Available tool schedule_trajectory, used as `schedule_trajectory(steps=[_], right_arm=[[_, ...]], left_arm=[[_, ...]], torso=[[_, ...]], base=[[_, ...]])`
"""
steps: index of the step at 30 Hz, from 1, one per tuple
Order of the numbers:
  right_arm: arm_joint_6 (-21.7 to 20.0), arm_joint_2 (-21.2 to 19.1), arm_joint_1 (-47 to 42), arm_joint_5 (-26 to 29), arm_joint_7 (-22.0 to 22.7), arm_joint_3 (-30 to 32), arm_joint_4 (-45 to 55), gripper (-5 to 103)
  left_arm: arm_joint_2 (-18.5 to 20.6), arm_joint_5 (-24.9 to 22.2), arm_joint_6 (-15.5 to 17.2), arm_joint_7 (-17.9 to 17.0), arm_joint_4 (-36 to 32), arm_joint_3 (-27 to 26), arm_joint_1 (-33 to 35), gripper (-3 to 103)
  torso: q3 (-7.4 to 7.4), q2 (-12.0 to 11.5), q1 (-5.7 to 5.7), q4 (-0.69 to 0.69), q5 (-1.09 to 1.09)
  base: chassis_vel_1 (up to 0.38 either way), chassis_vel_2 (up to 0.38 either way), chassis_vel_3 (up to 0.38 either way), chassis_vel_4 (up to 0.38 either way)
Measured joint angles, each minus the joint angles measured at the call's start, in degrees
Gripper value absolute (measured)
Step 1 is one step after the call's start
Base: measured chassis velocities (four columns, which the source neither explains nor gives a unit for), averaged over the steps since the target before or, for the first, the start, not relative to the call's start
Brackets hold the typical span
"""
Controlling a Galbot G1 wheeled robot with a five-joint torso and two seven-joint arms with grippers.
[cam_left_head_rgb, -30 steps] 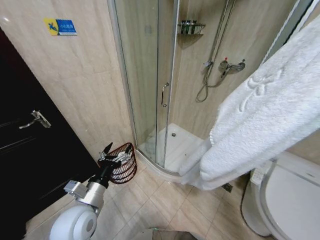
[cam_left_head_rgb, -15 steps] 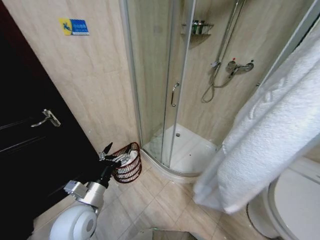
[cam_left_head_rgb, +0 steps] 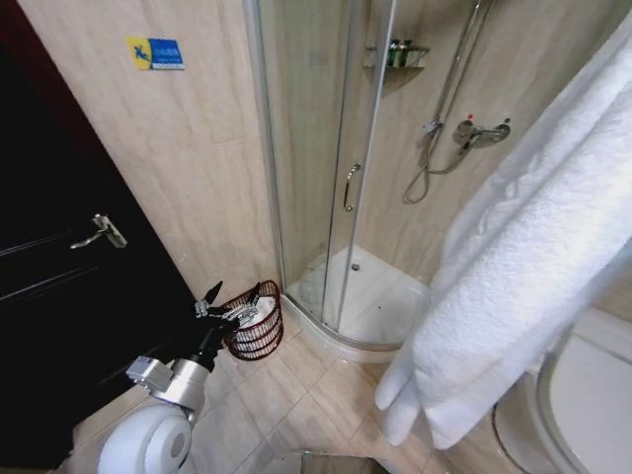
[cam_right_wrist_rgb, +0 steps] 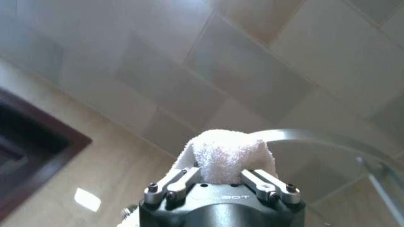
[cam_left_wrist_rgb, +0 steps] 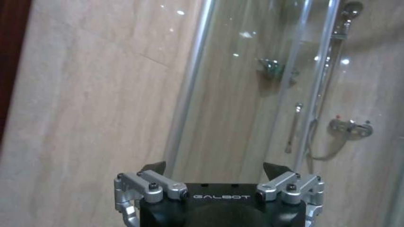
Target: Discard the used towel into the hamper.
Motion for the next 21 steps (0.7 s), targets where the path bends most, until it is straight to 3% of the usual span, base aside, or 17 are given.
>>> schedule_trajectory(steps=[12,21], right_arm=[[-0.3,0.5,4.3,2.3,0.5,-1.7,-0.2,12],[1.5,1.4,8.6,1.2,1.9,-7.3,-0.5,12]], left_arm=[[0.0,0.0,0.0,0.0,0.0,0.0,0.0,100],[0.0,0.0,0.0,0.0,0.0,0.0,0.0,100]], torso=[[0.0,0.0,0.0,0.0,0.02],[0.0,0.0,-0.01,0.03,0.01]], base=[[0.088,0.086,0.07,0.09],[0.095,0.101,0.102,0.095]])
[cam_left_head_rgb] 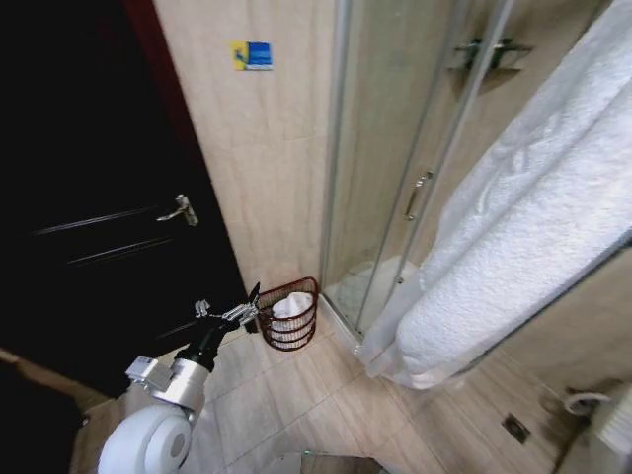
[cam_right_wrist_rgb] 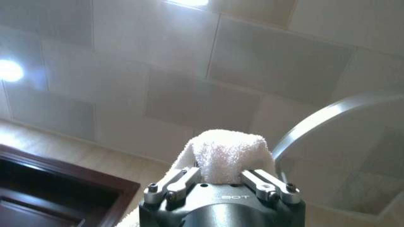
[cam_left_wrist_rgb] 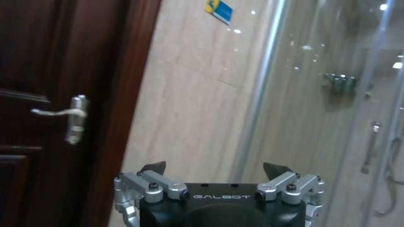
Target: Discard the used towel into the hamper.
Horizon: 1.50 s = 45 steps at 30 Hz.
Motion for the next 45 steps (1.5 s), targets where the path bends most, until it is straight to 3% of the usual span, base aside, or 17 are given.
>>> schedule_trajectory(steps=[6,12,22,29,45], right_arm=[[1.4,1.2,-2.1,-1.1,-1.1,-0.2,-0.3,12],[2.0,1.5,-2.8,-1.7,-3.0,0.0,-0.4,12],[2.1,2.2,-2.4,-2.6,-3.3,-0.8,-0.5,12],[4.5,4.4,-5.0,-5.9,-2.7,-1.4,-0.8,12],[6.8,4.3,-2.9,-3.9,-7.4,-1.8,-4.1,12]], left_arm=[[0.0,0.0,0.0,0.0,0.0,0.0,0.0,100],[0.0,0.0,0.0,0.0,0.0,0.0,0.0,100],[0.0,0.0,0.0,0.0,0.0,0.0,0.0,100],[0.0,0.0,0.0,0.0,0.0,0.0,0.0,100],[0.0,0.0,0.0,0.0,0.0,0.0,0.0,100]], torso=[[0.0,0.0,0.0,-0.06,0.03],[0.0,0.0,0.0,-0.02,0.01],[0.0,0.0,0.0,-0.02,0.01],[0.0,0.0,0.0,-0.03,0.03],[-0.01,0.0,0.0,-0.05,0.02]], base=[[0.068,0.08,0.068,0.071],[0.093,0.097,0.103,0.113],[0.127,0.131,0.111,0.125],[0.13,0.126,0.129,0.133],[0.045,0.042,0.044,0.038]])
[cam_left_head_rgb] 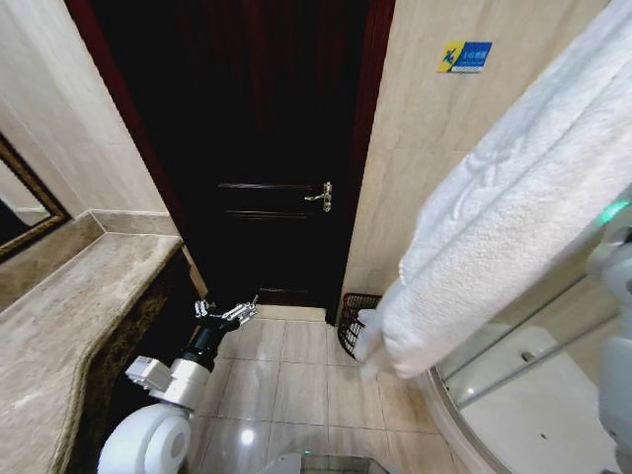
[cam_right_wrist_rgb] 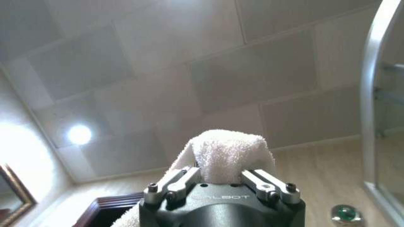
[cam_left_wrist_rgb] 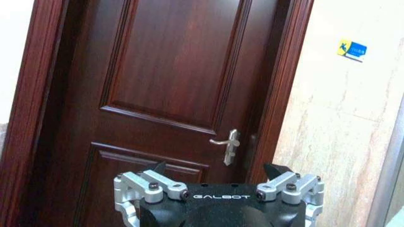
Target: Discard the used towel into the hamper.
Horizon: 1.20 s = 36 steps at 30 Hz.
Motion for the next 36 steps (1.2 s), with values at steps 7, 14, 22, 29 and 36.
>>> schedule_trajectory(steps=[7,14,22,29,36], right_arm=[[-1.6,1.9,-1.4,-0.3,-1.6,0.2,1.0,12],[-2.0,1.7,-2.3,0.1,-2.0,1.3,1.5,12],[-2.6,1.7,-2.7,0.1,-2.0,2.3,2.0,12],[-2.9,1.2,-2.1,0.2,-1.8,2.5,1.5,12],[-2.8,0.2,-1.9,0.4,-3.0,2.8,-0.7,12]], left_arm=[[0.0,0.0,0.0,0.0,0.0,0.0,0.0,100],[0.0,0.0,0.0,0.0,0.0,0.0,0.0,100],[0.0,0.0,0.0,0.0,0.0,0.0,0.0,100],[0.0,0.0,0.0,0.0,0.0,0.0,0.0,100],[0.0,0.0,0.0,0.0,0.0,0.0,0.0,100]], torso=[[0.0,0.0,0.0,0.01,0.0],[0.0,0.0,-0.01,0.0,0.0],[0.0,0.0,0.01,0.02,0.01],[0.0,0.0,0.01,0.01,-0.01],[0.0,0.0,0.0,0.0,0.01]], base=[[0.0,0.0,0.0,0.0],[-0.006,0.007,0.008,-0.006],[-0.1,0.092,0.099,-0.09],[-0.086,0.102,0.096,-0.11],[-0.098,0.097,0.091,-0.098]])
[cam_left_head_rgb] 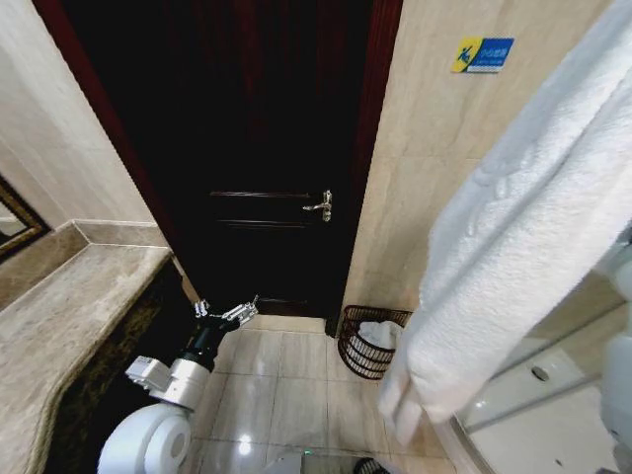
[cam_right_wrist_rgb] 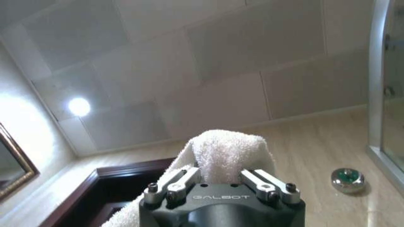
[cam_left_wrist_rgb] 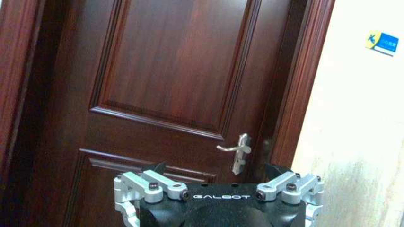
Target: Discard the used towel into the hamper.
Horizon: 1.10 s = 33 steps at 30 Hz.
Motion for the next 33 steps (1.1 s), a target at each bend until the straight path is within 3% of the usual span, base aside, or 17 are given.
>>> schedule_trajectory(steps=[13,17,20,33], right_arm=[[-0.4,-1.3,6.8,-0.7,-1.1,-3.4,-5.0,12],[1.3,-3.1,13.0,-0.9,-7.3,-6.7,-11.5,12],[2.4,-4.3,16.0,-0.9,-9.0,-8.2,-14.5,12],[3.0,-2.8,14.8,-0.5,-8.5,-8.7,-15.7,12]], left_arm=[[0.0,0.0,0.0,0.0,0.0,0.0,0.0,100],[0.0,0.0,0.0,0.0,0.0,0.0,0.0,100],[0.0,0.0,0.0,0.0,0.0,0.0,0.0,100],[0.0,0.0,0.0,0.0,0.0,0.0,0.0,100]], torso=[[0.0,0.0,0.01,0.01,-0.01],[0.03,0.0,0.08,0.04,0.0],[0.02,0.0,0.05,0.03,-0.04],[-0.01,0.0,-0.02,0.01,-0.02]], base=[[-0.137,0.131,0.14,-0.139],[-0.109,0.136,0.114,-0.128],[-0.028,0.027,0.021,-0.033],[0.011,-0.013,-0.006,0.007]])
